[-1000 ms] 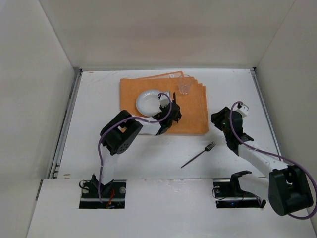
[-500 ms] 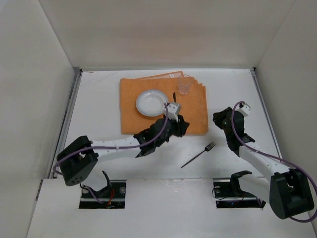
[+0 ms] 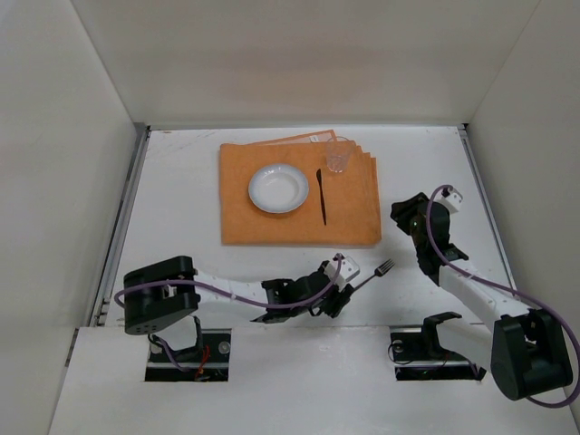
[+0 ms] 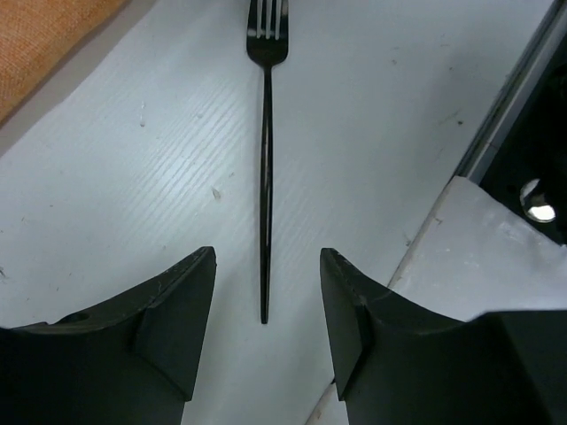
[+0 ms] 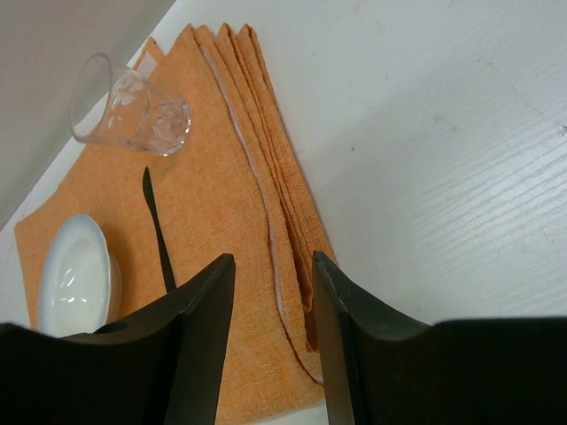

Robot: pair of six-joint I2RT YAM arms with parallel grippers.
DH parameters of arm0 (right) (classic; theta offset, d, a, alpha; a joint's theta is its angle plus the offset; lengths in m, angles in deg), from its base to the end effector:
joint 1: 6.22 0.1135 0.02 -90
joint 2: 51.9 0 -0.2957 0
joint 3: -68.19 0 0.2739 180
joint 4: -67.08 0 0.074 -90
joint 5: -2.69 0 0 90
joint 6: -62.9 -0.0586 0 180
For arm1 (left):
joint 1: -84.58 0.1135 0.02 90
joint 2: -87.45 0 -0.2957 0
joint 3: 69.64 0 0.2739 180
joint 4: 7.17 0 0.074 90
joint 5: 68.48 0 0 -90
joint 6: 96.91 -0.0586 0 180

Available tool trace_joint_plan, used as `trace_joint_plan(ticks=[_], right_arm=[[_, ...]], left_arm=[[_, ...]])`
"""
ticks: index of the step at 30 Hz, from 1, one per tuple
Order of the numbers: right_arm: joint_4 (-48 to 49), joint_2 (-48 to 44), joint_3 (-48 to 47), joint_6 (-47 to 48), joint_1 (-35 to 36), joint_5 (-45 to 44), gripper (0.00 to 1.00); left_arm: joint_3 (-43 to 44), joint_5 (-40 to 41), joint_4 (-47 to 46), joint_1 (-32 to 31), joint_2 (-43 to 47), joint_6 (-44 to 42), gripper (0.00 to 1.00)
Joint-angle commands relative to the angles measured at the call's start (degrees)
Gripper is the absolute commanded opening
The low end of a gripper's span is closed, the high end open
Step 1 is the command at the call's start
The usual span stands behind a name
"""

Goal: Set the dinner table for one person

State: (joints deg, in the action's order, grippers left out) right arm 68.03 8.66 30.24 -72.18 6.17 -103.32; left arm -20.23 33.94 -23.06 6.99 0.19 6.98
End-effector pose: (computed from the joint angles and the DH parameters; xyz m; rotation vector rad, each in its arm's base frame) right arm 0.2463 0.0376 0.2176 0.7256 1.8142 0.3949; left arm 0.0862 -0.3331 0.1917 0.9470 1.8076 -0.8293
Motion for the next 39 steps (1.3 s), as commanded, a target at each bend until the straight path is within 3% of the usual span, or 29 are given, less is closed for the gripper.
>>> trace_joint_plan(ticks=[1,27,37,39], right_arm=[[3.4,0.3,0.1,-0.3,-0.3,0.5,0.46],[3.6,-0.2,-0.1,-0.3,0.0,2.5,0.46],[3.8,-0.9,0.2,-0.4,-0.1,2.4,0.46],[3.8,-0.9,0.3,-0.4,-0.4,2.3,0.46]], left_arm=[[1.7,0.1,-3.5,-0.2,-1.6,-1.7,0.48],[10.7,-0.4,-7.6,0.9,-18.3,-6.6,0.41],[9.7,-0.2,-7.4,1.2,-19.2,-6.4,0.12],[9.0,0.3,-7.6,1.1,-18.0,-6.4,0.10]])
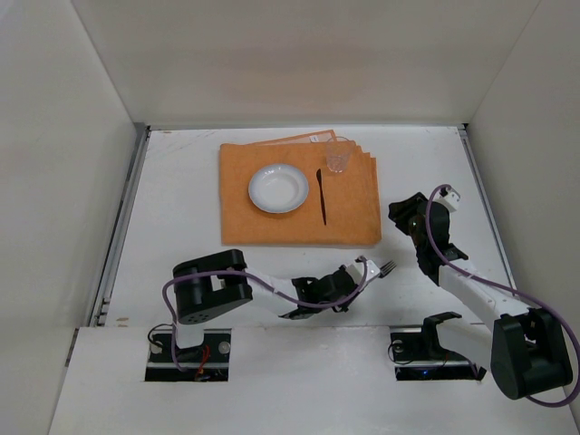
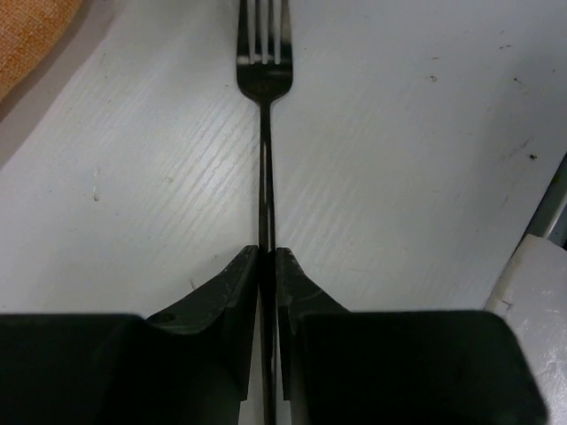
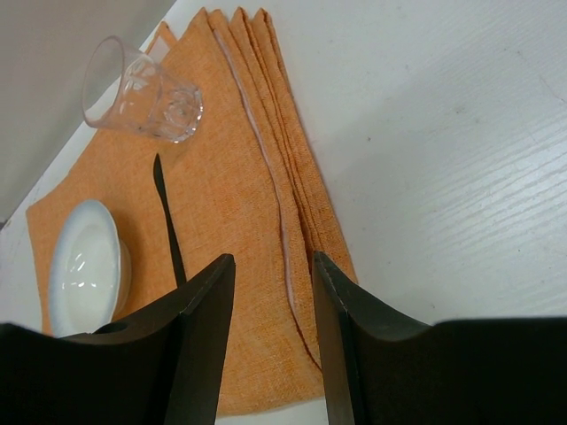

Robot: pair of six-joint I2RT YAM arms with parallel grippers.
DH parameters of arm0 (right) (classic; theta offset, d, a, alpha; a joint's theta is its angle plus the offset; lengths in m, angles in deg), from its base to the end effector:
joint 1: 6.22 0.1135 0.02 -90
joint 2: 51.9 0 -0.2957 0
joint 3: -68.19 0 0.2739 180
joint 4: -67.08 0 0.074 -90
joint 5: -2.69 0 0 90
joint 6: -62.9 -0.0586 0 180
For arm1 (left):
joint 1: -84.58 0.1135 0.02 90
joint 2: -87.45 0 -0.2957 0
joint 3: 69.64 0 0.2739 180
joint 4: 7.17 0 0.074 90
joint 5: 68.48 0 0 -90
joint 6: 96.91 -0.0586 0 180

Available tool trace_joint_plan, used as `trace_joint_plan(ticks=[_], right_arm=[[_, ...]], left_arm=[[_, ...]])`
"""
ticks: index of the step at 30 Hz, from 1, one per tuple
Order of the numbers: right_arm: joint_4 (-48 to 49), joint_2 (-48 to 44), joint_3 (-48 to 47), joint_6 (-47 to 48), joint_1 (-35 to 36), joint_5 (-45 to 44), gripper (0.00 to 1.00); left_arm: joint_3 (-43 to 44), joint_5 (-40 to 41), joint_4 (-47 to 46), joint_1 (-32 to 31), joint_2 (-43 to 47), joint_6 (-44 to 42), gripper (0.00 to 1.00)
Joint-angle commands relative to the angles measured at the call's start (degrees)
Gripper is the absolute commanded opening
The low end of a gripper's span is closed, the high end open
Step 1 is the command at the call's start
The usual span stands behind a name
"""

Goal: Set the dinner table for one person

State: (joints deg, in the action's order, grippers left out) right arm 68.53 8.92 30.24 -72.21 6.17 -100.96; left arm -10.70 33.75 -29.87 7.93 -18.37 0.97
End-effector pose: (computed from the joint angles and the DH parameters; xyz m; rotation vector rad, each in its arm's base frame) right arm 0.2472 0.0402 0.2174 0.7027 1.8281 0.4354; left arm 0.1062 -0.3937 0.1443 1.0429 1.7762 -0.7315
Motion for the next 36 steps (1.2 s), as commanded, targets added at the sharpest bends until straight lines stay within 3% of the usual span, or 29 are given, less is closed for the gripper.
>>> trace_joint_plan(ticks=[1,6,14,19,23,28,36], right_arm=[[3.3,-1.0,0.3,-0.4,-0.6,0.0,0.46],[3.3,-1.8,0.7,-0.3,-1.1,-0.4,0.46],[3.3,-3.0,1.4,-0.8,-2.4,-0.3,0.46],[3.4,-0.9,0.5,-0.7,-2.1,-0.4,0.46],[4.7,2.0,0.1,-1.0,-1.0,0.7,0.46],[5.1,4.0,-0.6,-1.0,0.6,1.2,0.46],[5.2,4.4,-0.9,-1.0,1.4,1.3,0.46]], left_arm=[[-1.3,1.2,-0.9,0.0,1.7,-0.6,0.09],[-5.8,5.1,-0.8,-0.3,8.9,-0.3,0.09],[-16.6,14.3,6.2,2.2,28.4,2.2,0.09],[-20.3,16.5,12.8,10.2,42.8,4.2,0.08],[-20.8,16.3,14.9,22.3,49.3,4.8,0.08],[-16.0,7.8,14.9,38.6,44.1,7.1,0.08],[-7.1,1.0,12.8,51.9,28.1,8.3,0.07]])
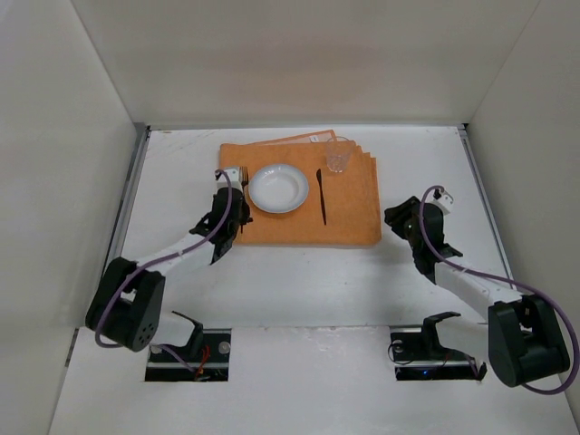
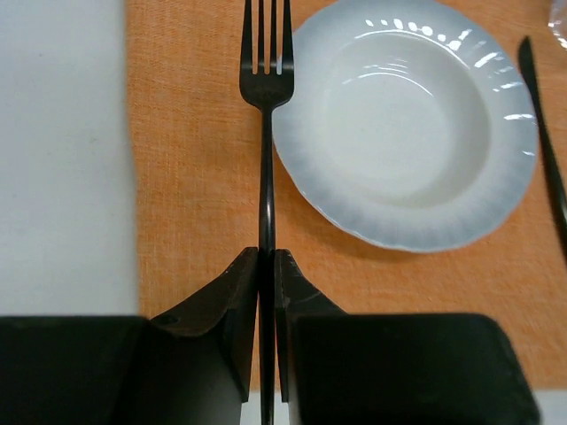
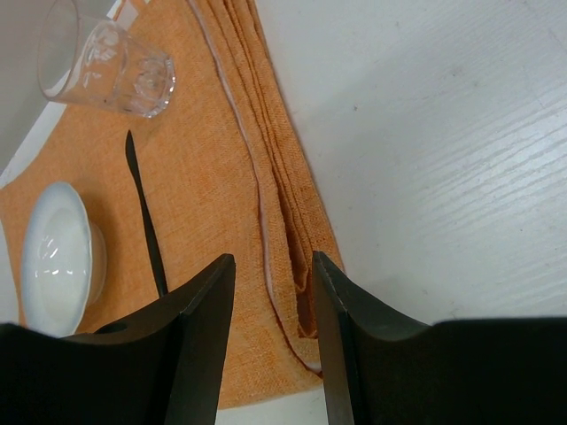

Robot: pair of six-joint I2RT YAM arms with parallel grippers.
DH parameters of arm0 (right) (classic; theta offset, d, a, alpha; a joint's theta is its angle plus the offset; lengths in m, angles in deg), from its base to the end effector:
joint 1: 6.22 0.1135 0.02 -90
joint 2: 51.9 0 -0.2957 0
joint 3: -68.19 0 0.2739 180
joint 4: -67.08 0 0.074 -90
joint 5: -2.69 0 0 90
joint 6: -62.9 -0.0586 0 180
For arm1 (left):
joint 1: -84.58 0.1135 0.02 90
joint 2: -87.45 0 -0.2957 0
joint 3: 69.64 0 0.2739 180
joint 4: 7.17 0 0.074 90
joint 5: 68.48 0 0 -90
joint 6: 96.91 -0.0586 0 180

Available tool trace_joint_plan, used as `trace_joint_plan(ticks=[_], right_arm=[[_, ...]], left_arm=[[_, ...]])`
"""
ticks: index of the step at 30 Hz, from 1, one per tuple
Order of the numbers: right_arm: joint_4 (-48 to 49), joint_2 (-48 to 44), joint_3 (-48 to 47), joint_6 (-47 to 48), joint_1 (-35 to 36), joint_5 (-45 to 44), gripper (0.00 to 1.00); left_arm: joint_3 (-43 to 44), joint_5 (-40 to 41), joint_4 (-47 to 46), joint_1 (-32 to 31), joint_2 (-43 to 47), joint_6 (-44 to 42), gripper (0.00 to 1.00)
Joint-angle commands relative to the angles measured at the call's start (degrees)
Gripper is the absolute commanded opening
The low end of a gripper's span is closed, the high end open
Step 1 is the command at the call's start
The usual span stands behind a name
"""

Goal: Set the dinner table for one person

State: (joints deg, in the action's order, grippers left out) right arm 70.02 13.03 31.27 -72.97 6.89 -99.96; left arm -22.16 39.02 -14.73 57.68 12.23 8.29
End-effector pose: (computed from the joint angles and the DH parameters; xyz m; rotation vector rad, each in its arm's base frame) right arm 0.2516 0.0454 0.1971 0.7060 1.8970 0.4376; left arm 0.2834 -0.1240 0.2271 -0.0094 1.9112 -0.2034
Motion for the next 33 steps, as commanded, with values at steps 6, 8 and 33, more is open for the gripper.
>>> trace_joint_plan(ticks=[6,8,33], right_arm=[[3.7,0.1,-2.1,0.0,1.4,0.5,0.46],[3.7,-0.5,-2.0,0.1,1.4,0.5,0.46],[3.6,0.2,-2.7,0.6,2.4,0.9,0.46]], left_arm=[[9.6,-5.1,-2.9,5.6,-11.3,1.2,0.07],[11.0,-4.9,-2.9,5.8,-13.5,1.0,0.07],[11.4,-0.5,-2.8,7.9,-23.1,2.1,0.12]])
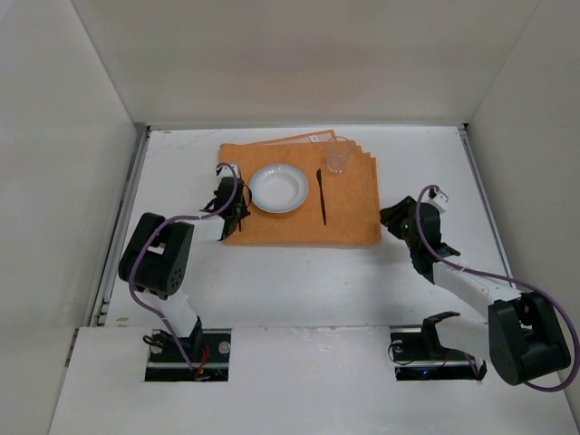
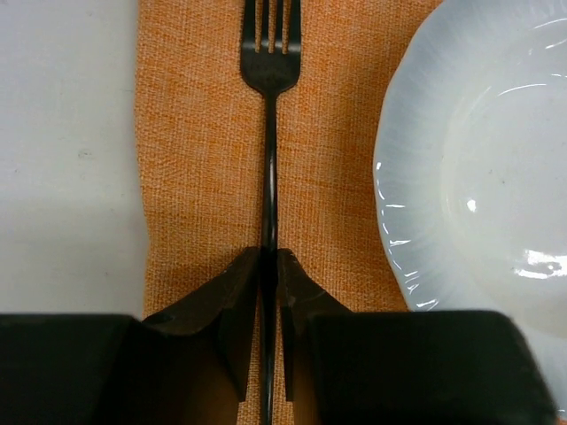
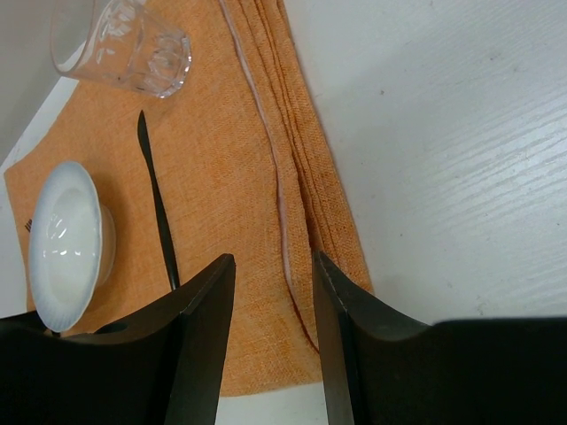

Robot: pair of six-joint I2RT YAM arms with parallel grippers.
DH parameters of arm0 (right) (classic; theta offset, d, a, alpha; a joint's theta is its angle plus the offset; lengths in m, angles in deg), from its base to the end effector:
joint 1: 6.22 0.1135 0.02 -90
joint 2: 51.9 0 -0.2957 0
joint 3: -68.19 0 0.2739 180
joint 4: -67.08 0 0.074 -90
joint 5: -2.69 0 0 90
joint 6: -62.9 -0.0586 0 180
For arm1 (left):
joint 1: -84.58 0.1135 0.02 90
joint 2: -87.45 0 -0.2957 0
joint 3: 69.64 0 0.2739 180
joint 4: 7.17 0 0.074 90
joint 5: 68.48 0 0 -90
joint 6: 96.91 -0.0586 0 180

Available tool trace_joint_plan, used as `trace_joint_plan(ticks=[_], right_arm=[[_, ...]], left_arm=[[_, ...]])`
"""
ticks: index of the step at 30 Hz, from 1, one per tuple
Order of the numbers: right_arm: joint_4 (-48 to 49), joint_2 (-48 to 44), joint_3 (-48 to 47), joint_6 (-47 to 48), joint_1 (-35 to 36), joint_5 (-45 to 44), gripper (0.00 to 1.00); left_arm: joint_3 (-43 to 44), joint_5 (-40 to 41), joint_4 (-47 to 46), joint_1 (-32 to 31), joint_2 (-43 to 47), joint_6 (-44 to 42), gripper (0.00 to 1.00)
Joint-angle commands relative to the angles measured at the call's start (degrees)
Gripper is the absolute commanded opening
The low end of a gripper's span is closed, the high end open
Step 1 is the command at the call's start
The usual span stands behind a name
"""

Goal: Set the dinner table for one person

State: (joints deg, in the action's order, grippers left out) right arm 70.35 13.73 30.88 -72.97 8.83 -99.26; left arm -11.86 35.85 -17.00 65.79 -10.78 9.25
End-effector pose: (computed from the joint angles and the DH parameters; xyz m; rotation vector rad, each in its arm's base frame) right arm 0.2524 0.0553 0.1973 0.6681 1.9162 0.4706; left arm 0.3675 -0.1097 0.1618 -0.1015 2.0862 -0.1069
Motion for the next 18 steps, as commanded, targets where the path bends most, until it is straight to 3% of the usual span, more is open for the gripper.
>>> trace_joint_plan(ticks=[1,12,13,15,18], right_arm=[[3.2,-0.8,-2.3,0.7,0.5,0.0,0.46],[3.4,-0.9,-2.1,0.6,0.8,-0.1,0.49],[3.2,-0.9,-2.1,0.9,0.8,-0.4,0.49],[3.2,-1.1,-2.1,1.0,0.8,-0.9,0.49],[3.3,-0.6,-2.0,0.9,0.8,-0.8,0.49]], left_arm=[[0.8,3.7,-0.2,-0.3,0.1,1.6,0.15],[-3.5,12.2,1.5,-3.2,12.1,2.5,0.64],[-4.5,13.2,1.4,-3.7,14.3,2.9,0.72],[-6.7,13.4,1.2,-3.8,18.8,3.9,1.00],[-10.4,13.6,1.6,-3.7,25.3,6.3,1.00]])
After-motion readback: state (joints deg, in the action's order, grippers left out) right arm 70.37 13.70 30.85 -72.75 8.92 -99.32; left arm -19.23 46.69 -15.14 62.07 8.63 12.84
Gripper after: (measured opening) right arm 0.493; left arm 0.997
